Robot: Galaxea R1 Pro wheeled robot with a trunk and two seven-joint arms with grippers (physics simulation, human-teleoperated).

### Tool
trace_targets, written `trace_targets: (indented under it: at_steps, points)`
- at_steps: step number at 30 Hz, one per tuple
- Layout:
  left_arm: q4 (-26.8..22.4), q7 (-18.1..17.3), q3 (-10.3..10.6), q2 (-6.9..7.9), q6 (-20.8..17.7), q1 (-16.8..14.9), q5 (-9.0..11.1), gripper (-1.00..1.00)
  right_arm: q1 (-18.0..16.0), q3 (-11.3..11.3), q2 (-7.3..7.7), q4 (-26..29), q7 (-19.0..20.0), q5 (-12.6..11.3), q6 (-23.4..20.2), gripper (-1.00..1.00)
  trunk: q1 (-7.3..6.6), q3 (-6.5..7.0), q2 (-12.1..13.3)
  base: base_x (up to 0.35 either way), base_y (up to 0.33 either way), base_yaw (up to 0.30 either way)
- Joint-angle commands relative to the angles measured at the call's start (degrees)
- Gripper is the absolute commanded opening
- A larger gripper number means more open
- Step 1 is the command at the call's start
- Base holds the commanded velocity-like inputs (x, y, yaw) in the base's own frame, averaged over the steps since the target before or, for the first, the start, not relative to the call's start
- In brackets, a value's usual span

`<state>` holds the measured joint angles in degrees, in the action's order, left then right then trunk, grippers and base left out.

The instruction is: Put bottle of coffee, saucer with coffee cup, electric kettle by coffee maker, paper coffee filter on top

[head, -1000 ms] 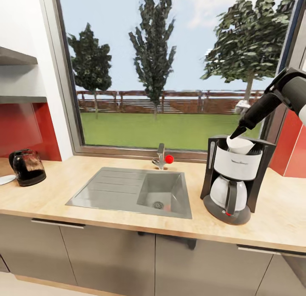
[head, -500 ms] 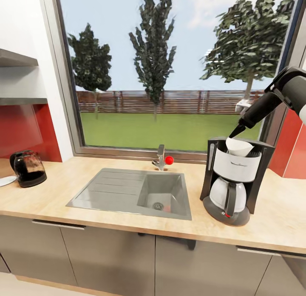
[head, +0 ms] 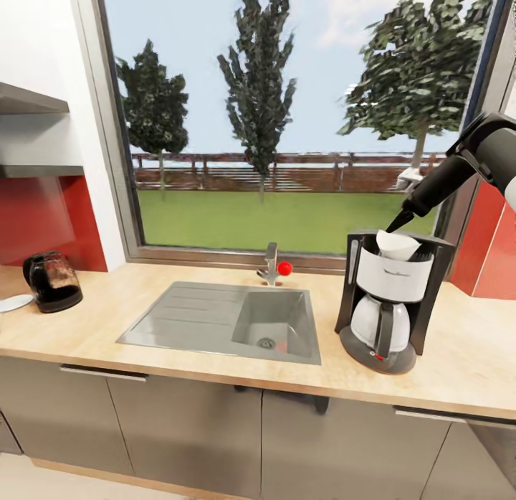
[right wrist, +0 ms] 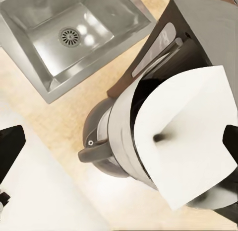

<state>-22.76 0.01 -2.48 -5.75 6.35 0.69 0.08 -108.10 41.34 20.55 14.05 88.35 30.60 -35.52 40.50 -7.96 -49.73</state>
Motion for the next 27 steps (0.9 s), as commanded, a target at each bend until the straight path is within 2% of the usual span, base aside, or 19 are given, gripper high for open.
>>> trace_targets:
  at_steps: [1, 11, 13, 14, 17, 18, 20, 21, 22, 23, 24, 26, 27]
  points:
    - [-0.1, 0.0, -0.2, -0.05, 0.1, 0.0, 0.0, 1.0, 0.0, -0.3, 0.01, 0.1, 0.4, 0.6, -0.6, 1.0, 0.0, -0.08, -0.1, -0.193, 0.0, 0.0]
    - [-0.1, 0.0, -0.2, -0.05, 0.1, 0.0, 0.0, 1.0, 0.0, -0.7, -0.04, 0.2, 0.3, 0.5, -0.6, 1.0, 0.0, -0.08, -0.1, -0.177, 0.0, 0.0]
    - [-0.1, 0.0, -0.2, -0.05, 0.1, 0.0, 0.0, 1.0, 0.0, -2.9, -0.06, 0.2, 0.3, -0.1, -0.6, 1.0, 0.0, -0.08, -0.1, -0.052, 0.0, 0.0]
    - [-0.1, 0.0, -0.2, -0.05, 0.1, 0.0, 0.0, 1.0, 0.0, -5.9, -0.06, 0.2, 0.3, -0.9, -0.6, 1.0, 0.0, -0.08, -0.1, -0.03, 0.0, 0.0]
    - [-0.1, 0.0, -0.2, -0.05, 0.1, 0.0, 0.0, 1.0, 0.0, -11.5, -0.09, 0.2, 0.3, -2.0, -0.7, 1.0, 0.0, -0.08, -0.1, -0.019, 0.0, 0.0]
    - [-0.1, 0.0, -0.2, -0.05, 0.1, 0.0, 0.0, 1.0, 0.0, -15.2, -0.17, 0.2, 0.3, -2.4, -0.7, 1.0, 0.0, -0.08, -0.1, -0.01, 0.0, 0.0]
    - [-0.1, 0.0, -0.2, -0.05, 0.1, 0.0, 0.0, 1.0, 0.0, -18.3, -0.38, 0.2, 0.3, -2.7, -0.7, 1.0, 0.0, -0.08, -0.1, -0.007, 0.0, 0.0]
    - [-0.1, 0.0, -0.2, -0.05, 0.1, 0.0, 0.0, 1.0, 0.0, -19.6, -0.51, 0.2, 0.3, -2.8, -0.8, 1.0, 0.0, -0.08, -0.1, -0.005, 0.0, 0.0]
    - [-0.1, 0.0, -0.2, -0.05, 0.1, 0.0, 0.0, 1.0, 0.0, -19.6, -0.51, 0.2, 0.3, -2.8, -0.8, 1.0, 0.0, -0.08, -0.1, -0.005, 0.0, 0.0]
    - [-0.1, 0.0, -0.2, -0.05, 0.1, 0.0, 0.0, 1.0, 0.1, -21.4, -1.17, 0.2, 0.3, -4.0, -1.5, 1.0, 0.0, -0.08, -0.1, -0.003, 0.0, 0.0]
    - [-0.1, 0.0, -0.2, -0.05, 0.1, 0.0, 0.0, 1.0, 0.1, -22.0, -1.64, 0.1, 0.3, -5.0, -1.9, 1.0, 0.0, -0.08, -0.1, -0.003, 0.0, 0.0]
    - [-0.1, 0.0, -0.2, -0.07, 0.1, 0.0, 0.0, 1.0, 0.3, -23.0, -2.73, 0.1, 0.3, -7.8, -2.6, 1.0, 0.0, -0.08, -0.1, -0.002, 0.0, 0.0]
    - [-0.1, 0.0, -0.1, -0.09, 0.1, 0.0, 0.0, 1.0, 0.7, -23.6, -3.9, 0.1, 0.2, -11.5, -3.0, 1.0, 0.0, -0.08, -0.1, -0.001, 0.0, 0.0]
